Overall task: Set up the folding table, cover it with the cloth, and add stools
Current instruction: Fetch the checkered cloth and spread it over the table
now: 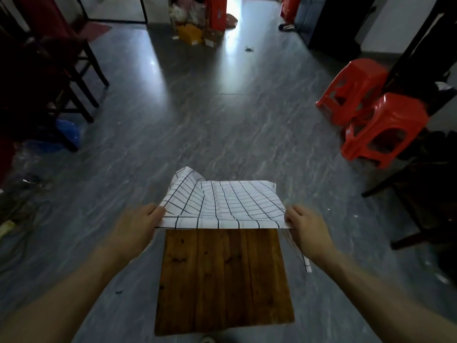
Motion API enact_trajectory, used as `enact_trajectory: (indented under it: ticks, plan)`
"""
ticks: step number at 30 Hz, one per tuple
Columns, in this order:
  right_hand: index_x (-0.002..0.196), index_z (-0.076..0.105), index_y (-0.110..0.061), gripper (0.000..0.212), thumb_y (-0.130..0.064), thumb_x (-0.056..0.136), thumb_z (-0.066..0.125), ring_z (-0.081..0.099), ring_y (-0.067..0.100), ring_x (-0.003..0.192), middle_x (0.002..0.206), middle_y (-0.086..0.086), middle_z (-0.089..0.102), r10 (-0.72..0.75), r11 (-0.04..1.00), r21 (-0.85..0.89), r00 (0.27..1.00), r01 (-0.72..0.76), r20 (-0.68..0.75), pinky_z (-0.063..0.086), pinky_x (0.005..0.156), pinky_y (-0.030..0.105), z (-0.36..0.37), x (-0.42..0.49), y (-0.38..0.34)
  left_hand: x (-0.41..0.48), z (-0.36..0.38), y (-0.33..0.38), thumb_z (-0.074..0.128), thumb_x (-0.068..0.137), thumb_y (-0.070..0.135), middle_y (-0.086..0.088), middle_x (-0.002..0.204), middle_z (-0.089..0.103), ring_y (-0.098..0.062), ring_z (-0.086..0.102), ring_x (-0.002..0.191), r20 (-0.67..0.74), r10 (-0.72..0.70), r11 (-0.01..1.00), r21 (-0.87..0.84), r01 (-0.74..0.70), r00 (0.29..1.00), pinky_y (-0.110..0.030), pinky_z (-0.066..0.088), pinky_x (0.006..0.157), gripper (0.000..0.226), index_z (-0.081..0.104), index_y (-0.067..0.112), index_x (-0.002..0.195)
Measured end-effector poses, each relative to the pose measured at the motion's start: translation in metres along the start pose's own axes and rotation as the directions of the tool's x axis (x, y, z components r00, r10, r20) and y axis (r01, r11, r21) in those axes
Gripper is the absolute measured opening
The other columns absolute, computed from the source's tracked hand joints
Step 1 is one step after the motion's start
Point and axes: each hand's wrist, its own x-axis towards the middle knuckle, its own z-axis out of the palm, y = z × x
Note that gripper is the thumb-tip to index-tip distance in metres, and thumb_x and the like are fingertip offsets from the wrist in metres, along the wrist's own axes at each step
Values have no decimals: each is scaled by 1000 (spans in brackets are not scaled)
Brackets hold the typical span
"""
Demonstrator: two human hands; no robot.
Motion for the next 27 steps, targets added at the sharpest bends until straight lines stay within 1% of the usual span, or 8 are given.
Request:
enact_trajectory:
  ticks: [8, 12, 16, 18, 20, 22, 25, 27]
  plan:
    - [74, 58, -8, 22, 8, 75, 73, 44, 15, 64, 75, 3, 56, -39, 997, 70, 998, 41, -40, 24, 53, 22, 36, -48, 22, -55, 55, 30, 77, 65, -7, -3, 75, 54, -19, 47, 59, -20, -121, 993, -16, 121, 992, -25, 30, 47, 32, 57, 13, 81]
    - [73, 59, -6, 21, 8, 72, 73, 44, 15, 65, 76, 7, 58, -92, 989, 115, 995, 96, -40, 33, 52, 27, 65, -75, 32, -87, 93, 42, 74, 62, -16, -3, 79, 53, -18, 46, 65, -1, -178, 981, -76, 177, 984, -31, 39, 49, 38, 58, 12, 82]
    - [74, 57, -8, 23, 7, 71, 74, 47, 15, 66, 78, 4, 56, -72, 988, 135, 997, 70, 15, 45, 49, 34, 95, -102, 37, -112, 120, 52, 73, 55, -20, 2, 79, 50, -11, 37, 68, 58, -136, 985, -95, 141, 989, -23, 28, 52, 46, 57, 15, 80]
    - [74, 56, -11, 26, 8, 70, 73, 45, 13, 66, 78, -1, 53, -65, 988, 143, 997, 60, 31, 40, 51, 28, 112, -114, 40, -126, 136, 57, 71, 60, -17, 3, 78, 49, -11, 37, 66, 76, -128, 985, -103, 136, 989, -25, 30, 50, 40, 58, 15, 78]
    - [75, 56, -14, 27, 8, 73, 71, 45, 12, 68, 81, -5, 50, -56, 988, 147, 997, 48, 53, 37, 54, 25, 131, -127, 41, -139, 152, 59, 64, 68, -11, 1, 79, 49, -15, 43, 65, 103, -148, 980, -118, 160, 984, -32, 42, 51, 26, 60, 13, 79]
    - [77, 55, -15, 26, 6, 77, 70, 48, 14, 71, 84, -3, 52, -16, 991, 136, 997, 5, 80, 45, 56, 31, 150, -139, 39, -150, 165, 63, 61, 70, -6, -3, 78, 53, -21, 51, 66, 107, -131, 983, -113, 143, 986, -36, 47, 53, 19, 63, 9, 81]
    - [74, 52, -16, 32, 9, 71, 71, 48, 17, 69, 81, 0, 52, 29, 988, 146, 996, -42, 90, 42, 54, 32, 175, -159, 31, -170, 185, 65, 48, 79, 7, -4, 74, 54, -22, 51, 60, 81, -76, 993, -81, 82, 994, -29, 39, 51, 17, 65, 8, 78]
    - [73, 53, -16, 33, 11, 68, 72, 46, 16, 68, 79, -2, 50, 28, 987, 153, 994, -45, 108, 35, 56, 28, 190, -173, 26, -187, 200, 63, 57, 78, 3, -3, 76, 53, -20, 50, 61, 102, -65, 995, -74, 73, 993, -28, 36, 52, 11, 64, 10, 80]
